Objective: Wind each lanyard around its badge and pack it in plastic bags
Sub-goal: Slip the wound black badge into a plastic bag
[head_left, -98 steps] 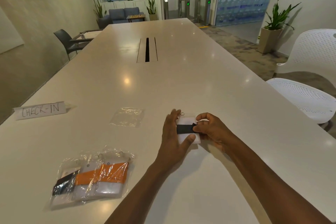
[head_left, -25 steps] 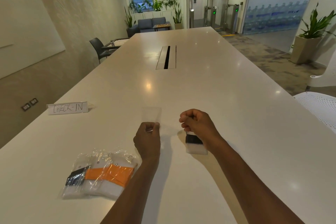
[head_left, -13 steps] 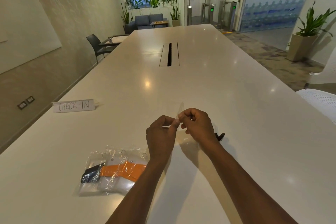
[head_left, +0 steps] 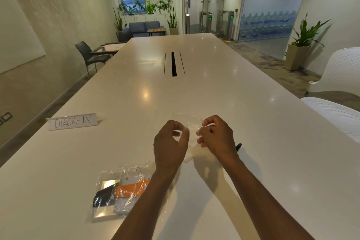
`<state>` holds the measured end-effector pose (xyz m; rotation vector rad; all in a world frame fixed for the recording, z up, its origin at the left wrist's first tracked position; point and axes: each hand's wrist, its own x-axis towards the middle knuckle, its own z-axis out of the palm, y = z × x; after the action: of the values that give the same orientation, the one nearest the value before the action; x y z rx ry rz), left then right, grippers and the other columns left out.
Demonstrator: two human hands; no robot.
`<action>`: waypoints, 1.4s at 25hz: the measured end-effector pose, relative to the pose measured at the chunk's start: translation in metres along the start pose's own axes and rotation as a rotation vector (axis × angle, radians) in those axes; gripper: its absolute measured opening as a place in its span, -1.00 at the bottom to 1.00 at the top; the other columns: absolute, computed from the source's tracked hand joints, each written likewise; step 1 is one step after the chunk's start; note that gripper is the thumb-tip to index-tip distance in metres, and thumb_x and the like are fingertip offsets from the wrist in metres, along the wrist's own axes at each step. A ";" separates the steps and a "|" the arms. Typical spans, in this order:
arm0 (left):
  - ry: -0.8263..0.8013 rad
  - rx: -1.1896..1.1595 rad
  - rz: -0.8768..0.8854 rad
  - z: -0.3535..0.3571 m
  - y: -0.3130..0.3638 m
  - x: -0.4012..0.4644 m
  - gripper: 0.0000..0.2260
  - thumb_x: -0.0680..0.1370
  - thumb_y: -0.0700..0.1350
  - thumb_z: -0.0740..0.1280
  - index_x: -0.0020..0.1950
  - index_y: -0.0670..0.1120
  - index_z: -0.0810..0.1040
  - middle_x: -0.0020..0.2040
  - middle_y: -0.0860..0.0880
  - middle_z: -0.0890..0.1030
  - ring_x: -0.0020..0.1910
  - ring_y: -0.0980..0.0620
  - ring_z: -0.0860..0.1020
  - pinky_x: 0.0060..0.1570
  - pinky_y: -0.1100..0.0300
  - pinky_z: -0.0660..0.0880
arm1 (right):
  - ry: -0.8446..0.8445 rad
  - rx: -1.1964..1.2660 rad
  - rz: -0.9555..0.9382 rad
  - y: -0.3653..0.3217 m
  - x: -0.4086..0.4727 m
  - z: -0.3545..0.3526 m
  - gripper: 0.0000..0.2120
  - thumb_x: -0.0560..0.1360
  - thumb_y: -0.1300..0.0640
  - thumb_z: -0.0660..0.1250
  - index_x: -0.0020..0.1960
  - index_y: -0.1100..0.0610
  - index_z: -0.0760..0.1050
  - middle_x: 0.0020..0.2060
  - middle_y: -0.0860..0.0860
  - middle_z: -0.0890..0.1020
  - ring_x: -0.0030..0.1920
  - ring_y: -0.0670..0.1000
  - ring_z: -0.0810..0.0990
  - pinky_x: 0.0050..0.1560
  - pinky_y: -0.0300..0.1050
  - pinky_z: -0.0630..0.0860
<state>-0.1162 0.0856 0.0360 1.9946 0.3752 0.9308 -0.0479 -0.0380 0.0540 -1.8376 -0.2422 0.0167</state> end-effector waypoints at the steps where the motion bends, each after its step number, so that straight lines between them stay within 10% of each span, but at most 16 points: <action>1: -0.143 -0.003 0.042 -0.003 -0.003 0.001 -0.76 0.47 0.16 0.40 0.10 0.15 0.52 0.05 0.29 0.59 0.06 0.31 0.54 0.04 0.14 0.56 | 0.002 -0.009 -0.007 -0.002 0.000 0.000 -0.92 0.49 0.25 0.34 -0.09 0.09 0.50 -0.29 0.00 0.70 -0.43 -0.07 0.66 -0.44 -0.29 0.55; 3: -0.407 0.046 0.113 -0.009 -0.011 0.006 -0.33 0.35 0.35 0.42 0.41 0.24 0.32 0.36 0.37 0.36 0.35 0.35 0.32 0.32 0.30 0.31 | 0.003 -0.050 -0.014 -0.005 -0.001 -0.001 -0.95 0.50 0.21 0.35 -0.12 0.08 0.52 -0.33 -0.06 0.69 -0.46 -0.11 0.65 -0.49 -0.36 0.49; 7: -0.569 0.351 0.235 -0.011 -0.023 0.018 0.10 0.20 0.50 0.37 0.56 0.26 -0.15 0.62 0.19 -0.09 0.60 0.08 -0.14 0.50 -0.07 -0.10 | -0.049 -0.115 -0.012 -0.010 -0.003 0.001 -0.94 0.53 0.11 0.35 -0.11 0.07 0.55 -0.34 -0.13 0.68 -0.42 -0.14 0.66 -0.47 -0.36 0.51; 11: -0.564 0.424 0.305 -0.010 -0.023 0.026 -0.01 0.25 0.44 0.39 0.55 0.17 0.04 0.58 0.14 0.09 0.60 0.04 -0.15 0.52 -0.27 -0.11 | -0.116 -0.085 -0.019 -0.012 -0.003 0.001 -0.95 0.52 0.14 0.35 -0.09 0.10 0.58 -0.31 -0.06 0.71 -0.36 -0.09 0.68 -0.37 -0.26 0.58; 17: -0.534 0.403 0.308 -0.003 -0.018 0.028 -0.29 0.31 0.36 0.34 0.35 0.06 0.29 0.20 0.12 0.49 0.30 0.02 0.40 0.38 -0.22 0.23 | -0.117 0.011 -0.007 0.001 0.007 -0.016 -0.83 0.58 0.09 0.22 -0.08 0.04 0.58 -0.24 -0.03 0.72 -0.27 -0.02 0.68 -0.29 -0.16 0.58; 26: -0.769 0.491 0.284 0.026 -0.025 0.027 -0.33 0.37 0.28 0.44 0.31 0.02 0.26 0.20 0.09 0.56 0.12 -0.04 0.53 0.09 0.06 0.45 | 0.173 -0.383 0.082 0.070 0.043 -0.101 -0.84 0.52 0.27 0.29 -0.06 0.03 0.55 -0.08 -0.05 0.63 -0.14 -0.11 0.55 -0.26 -0.36 0.33; 35: -0.962 0.509 0.248 0.060 -0.022 0.011 -0.31 0.38 0.26 0.43 0.33 -0.01 0.22 0.24 0.02 0.54 0.14 -0.12 0.53 0.12 -0.01 0.41 | -0.044 -0.250 0.239 0.092 0.041 -0.100 -0.82 0.34 0.32 0.32 -0.12 0.12 0.60 -0.12 0.10 0.67 -0.04 0.15 0.67 0.07 0.12 0.63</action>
<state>-0.0628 0.0687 0.0034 2.7224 -0.2121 -0.0939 0.0204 -0.1491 -0.0010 -2.1082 -0.0554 0.2016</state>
